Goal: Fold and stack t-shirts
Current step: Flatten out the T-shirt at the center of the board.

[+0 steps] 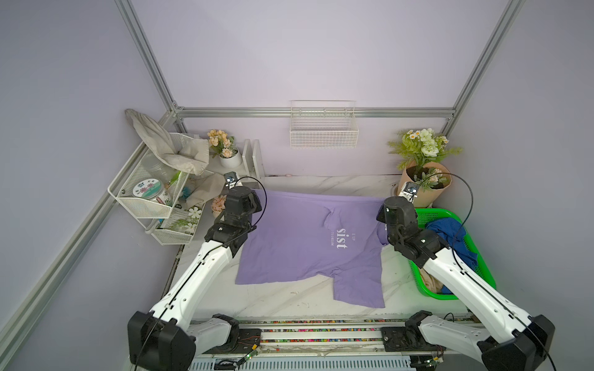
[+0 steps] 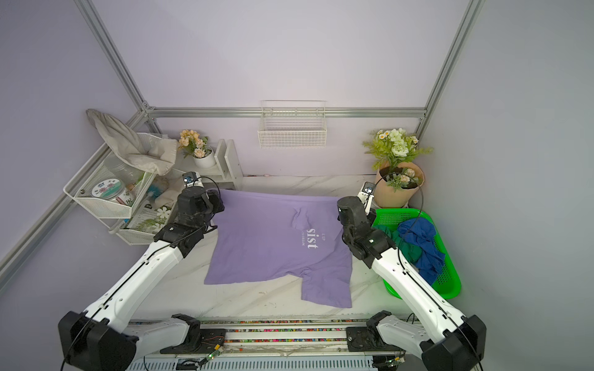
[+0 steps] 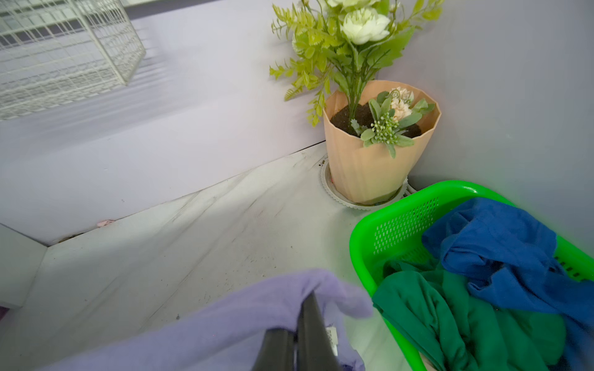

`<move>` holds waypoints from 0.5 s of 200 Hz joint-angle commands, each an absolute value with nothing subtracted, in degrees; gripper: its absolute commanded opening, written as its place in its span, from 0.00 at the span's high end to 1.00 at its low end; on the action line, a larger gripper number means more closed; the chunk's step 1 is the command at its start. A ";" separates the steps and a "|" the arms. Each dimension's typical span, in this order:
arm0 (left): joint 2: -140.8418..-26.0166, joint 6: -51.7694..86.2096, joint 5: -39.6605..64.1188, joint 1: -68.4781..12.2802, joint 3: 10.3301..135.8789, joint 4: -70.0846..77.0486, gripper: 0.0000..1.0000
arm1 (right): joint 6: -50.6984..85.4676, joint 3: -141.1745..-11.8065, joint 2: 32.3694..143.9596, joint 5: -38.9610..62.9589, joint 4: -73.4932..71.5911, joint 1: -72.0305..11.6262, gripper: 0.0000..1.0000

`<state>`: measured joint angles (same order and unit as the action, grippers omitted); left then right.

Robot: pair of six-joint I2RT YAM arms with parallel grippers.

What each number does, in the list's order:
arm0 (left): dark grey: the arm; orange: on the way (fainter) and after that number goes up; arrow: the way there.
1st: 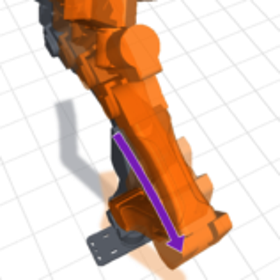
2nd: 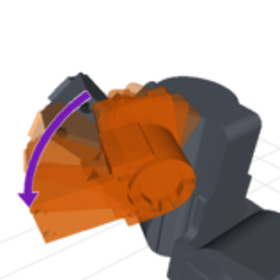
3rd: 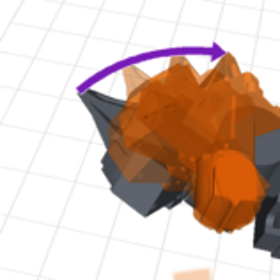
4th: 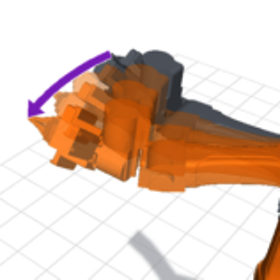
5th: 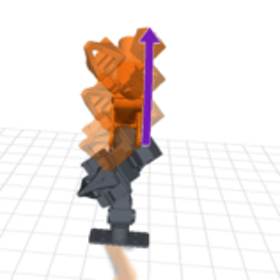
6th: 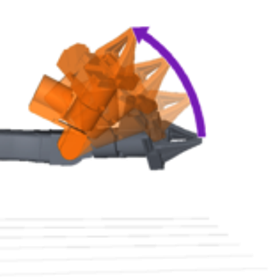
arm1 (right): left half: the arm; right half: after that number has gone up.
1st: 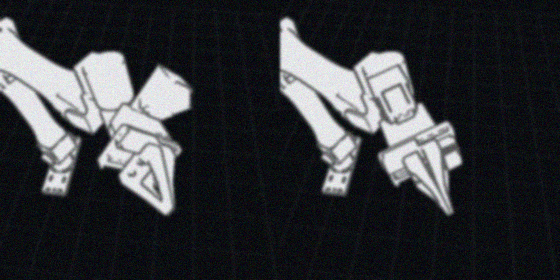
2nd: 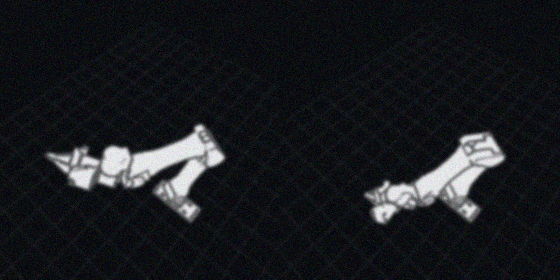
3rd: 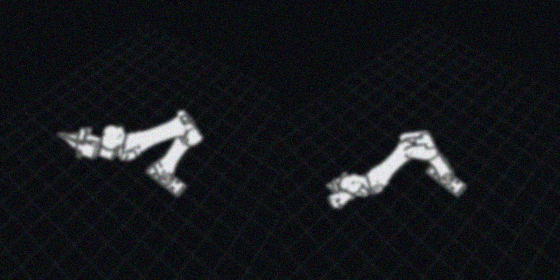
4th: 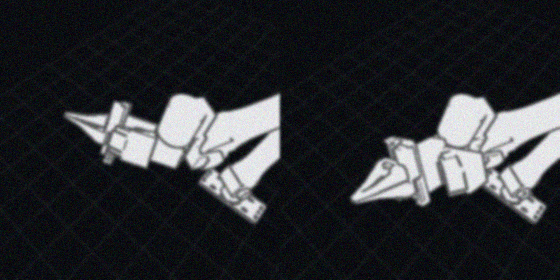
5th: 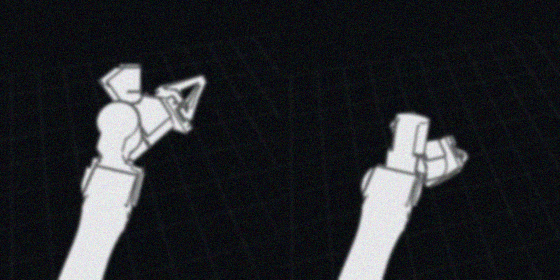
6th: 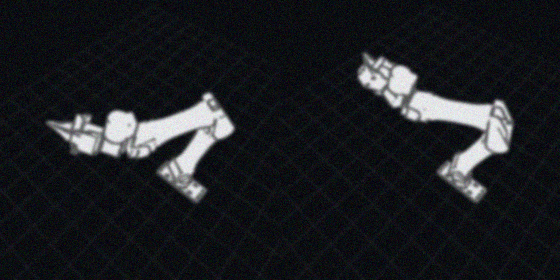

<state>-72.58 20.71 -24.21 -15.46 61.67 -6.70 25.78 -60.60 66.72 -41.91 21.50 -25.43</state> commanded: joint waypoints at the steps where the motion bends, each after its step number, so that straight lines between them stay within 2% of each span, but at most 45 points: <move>1: -80.18 18.80 -23.00 -12.13 63.89 -1.66 1.00 | 23.73 -60.73 71.64 -41.18 11.71 -21.08 1.00; 48: -101.03 15.39 -25.48 -11.43 78.60 -2.56 1.00 | 23.38 -71.52 87.76 -33.70 6.29 -12.51 1.00; 75: -108.99 15.21 -29.26 -11.43 84.80 -1.12 1.00 | 21.99 -81.65 99.12 -31.86 7.93 -11.61 1.00; 100: -113.56 14.27 -31.50 -11.43 89.04 0.53 1.00 | 22.04 -86.91 104.68 -29.92 9.43 -11.57 1.00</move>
